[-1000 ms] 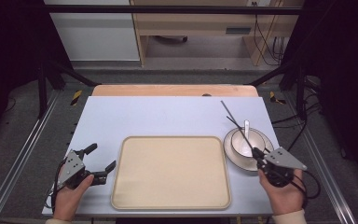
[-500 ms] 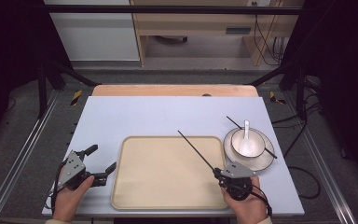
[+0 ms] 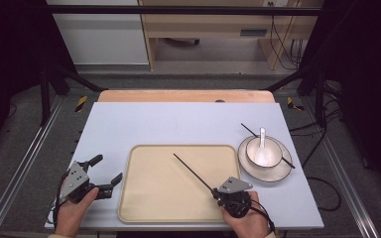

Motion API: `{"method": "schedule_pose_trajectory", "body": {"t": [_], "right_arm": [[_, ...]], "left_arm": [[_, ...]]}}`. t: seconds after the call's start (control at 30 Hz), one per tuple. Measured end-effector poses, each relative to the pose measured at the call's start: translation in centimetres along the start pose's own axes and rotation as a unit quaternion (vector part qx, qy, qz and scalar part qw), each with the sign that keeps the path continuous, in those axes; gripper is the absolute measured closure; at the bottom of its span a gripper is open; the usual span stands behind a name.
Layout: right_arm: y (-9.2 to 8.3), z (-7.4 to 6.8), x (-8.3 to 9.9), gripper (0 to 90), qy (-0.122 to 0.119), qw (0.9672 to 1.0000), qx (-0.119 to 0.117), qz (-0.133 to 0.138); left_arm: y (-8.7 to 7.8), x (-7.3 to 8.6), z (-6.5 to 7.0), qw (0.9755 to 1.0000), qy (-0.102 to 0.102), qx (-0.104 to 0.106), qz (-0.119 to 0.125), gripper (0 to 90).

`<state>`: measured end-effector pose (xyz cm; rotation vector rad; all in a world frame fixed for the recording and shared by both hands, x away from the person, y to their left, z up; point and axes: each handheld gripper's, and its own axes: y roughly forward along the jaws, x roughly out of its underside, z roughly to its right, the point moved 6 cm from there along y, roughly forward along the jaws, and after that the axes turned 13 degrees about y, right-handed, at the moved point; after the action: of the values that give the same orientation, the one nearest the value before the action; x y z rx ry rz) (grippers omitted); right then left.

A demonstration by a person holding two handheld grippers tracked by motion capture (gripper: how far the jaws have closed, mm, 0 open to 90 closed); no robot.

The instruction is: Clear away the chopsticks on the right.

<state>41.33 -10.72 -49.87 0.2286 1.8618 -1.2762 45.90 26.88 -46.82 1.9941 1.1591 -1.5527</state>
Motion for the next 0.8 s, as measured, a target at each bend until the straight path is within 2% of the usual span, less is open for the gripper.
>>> {"method": "schedule_pose_trajectory", "body": {"t": [0.17, 0.33, 0.37, 0.47, 0.53, 0.57, 0.63, 0.67, 0.7, 0.73, 0.8], "right_arm": [[0.5, -0.4, 0.3, 85.8, -0.002, 0.9999, 0.003, -0.011], [0.7, -0.6, 0.5, 85.2, -0.002, 1.0000, 0.002, -0.009], [0.8, -0.9, 0.6, 77.5, -0.003, 0.9999, -0.008, -0.007], [0.6, -1.1, 0.6, 75.5, -0.009, 0.9999, -0.006, -0.010], [-0.1, -0.9, 0.0, 74.5, -0.011, 0.9999, -0.006, 0.012], [-1.3, -0.2, -0.7, 72.5, -0.009, 0.9992, 0.002, 0.040], [-1.9, 0.2, -1.0, 71.4, -0.006, 0.9988, 0.004, 0.049], [-3.0, 1.1, -1.5, 69.1, -0.005, 0.9978, 0.012, 0.065], [-5.0, 3.0, -2.1, 66.2, 0.001, 0.9962, 0.029, 0.083], [-5.0, 3.0, -2.1, 66.2, 0.001, 0.9962, 0.029, 0.083], [-7.7, 6.0, -2.9, 63.9, 0.008, 0.9920, 0.062, 0.110]], "left_arm": [[-0.1, 0.0, 0.0, 1.0000, -0.001, 0.002, 0.001, 6.5], [0.0, 0.1, 0.1, 1.0000, -0.002, 0.004, 0.000, 6.5], [0.0, 0.2, 0.1, 1.0000, -0.003, 0.005, 0.000, 6.5], [0.0, 0.1, 0.1, 1.0000, -0.001, 0.006, 0.001, 6.5], [-0.1, -0.1, 0.2, 1.0000, 0.002, 0.007, 0.004, 6.5], [-0.1, -0.2, 0.2, 1.0000, 0.003, 0.008, 0.004, 6.5], [-0.2, -0.2, 0.2, 0.9999, 0.004, 0.009, 0.004, 6.5], [-0.2, -0.3, 0.2, 0.9999, 0.007, 0.011, 0.004, 6.4], [-0.2, -0.3, 0.3, 0.9999, 0.007, 0.012, 0.004, 6.5], [-0.2, -0.3, 0.3, 0.9999, 0.007, 0.012, 0.004, 6.4], [-0.2, -0.2, 0.5, 0.9999, 0.004, 0.014, 0.004, 6.4]]}}
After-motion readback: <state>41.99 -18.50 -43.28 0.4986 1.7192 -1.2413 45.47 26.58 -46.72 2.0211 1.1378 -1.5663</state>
